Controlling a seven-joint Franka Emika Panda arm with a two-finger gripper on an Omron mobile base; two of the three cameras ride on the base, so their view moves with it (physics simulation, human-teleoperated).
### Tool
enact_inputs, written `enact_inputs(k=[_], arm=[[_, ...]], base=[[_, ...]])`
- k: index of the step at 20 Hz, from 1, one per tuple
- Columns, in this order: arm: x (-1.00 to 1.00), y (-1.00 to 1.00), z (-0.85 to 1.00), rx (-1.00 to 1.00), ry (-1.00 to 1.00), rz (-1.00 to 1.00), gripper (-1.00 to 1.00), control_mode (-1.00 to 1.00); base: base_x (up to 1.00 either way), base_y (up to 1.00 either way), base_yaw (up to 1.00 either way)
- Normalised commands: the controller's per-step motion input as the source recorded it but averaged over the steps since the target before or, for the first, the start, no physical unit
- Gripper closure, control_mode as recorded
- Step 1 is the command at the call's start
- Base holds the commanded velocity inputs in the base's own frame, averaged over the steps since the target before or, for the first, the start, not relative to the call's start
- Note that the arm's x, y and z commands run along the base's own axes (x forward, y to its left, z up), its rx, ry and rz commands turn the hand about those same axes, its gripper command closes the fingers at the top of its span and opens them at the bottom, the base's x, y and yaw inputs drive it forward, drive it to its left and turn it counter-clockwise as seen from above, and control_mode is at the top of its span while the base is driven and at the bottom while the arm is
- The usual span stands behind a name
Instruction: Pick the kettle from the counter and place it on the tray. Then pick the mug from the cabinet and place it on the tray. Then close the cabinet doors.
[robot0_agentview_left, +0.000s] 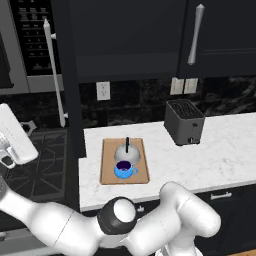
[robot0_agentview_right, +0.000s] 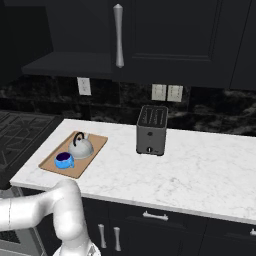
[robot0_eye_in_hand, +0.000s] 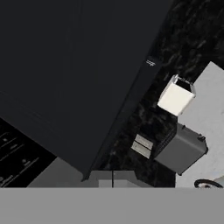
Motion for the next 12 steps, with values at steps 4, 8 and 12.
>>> enact_inputs(k=[4,8,12], arm=[[0.51,-0.83,0.26,0.00,-0.08,-0.19,1.00,-1.00],[0.10,-1.00,0.53,0.00,-0.11,-0.18,1.00,-1.00],[0.00,-1.00,0.62,0.00,-0.20,-0.16,1.00,-1.00]], base=[[0.00,0.00,0.00],[0.00,0.00,0.00],[0.00,0.00,0.00]])
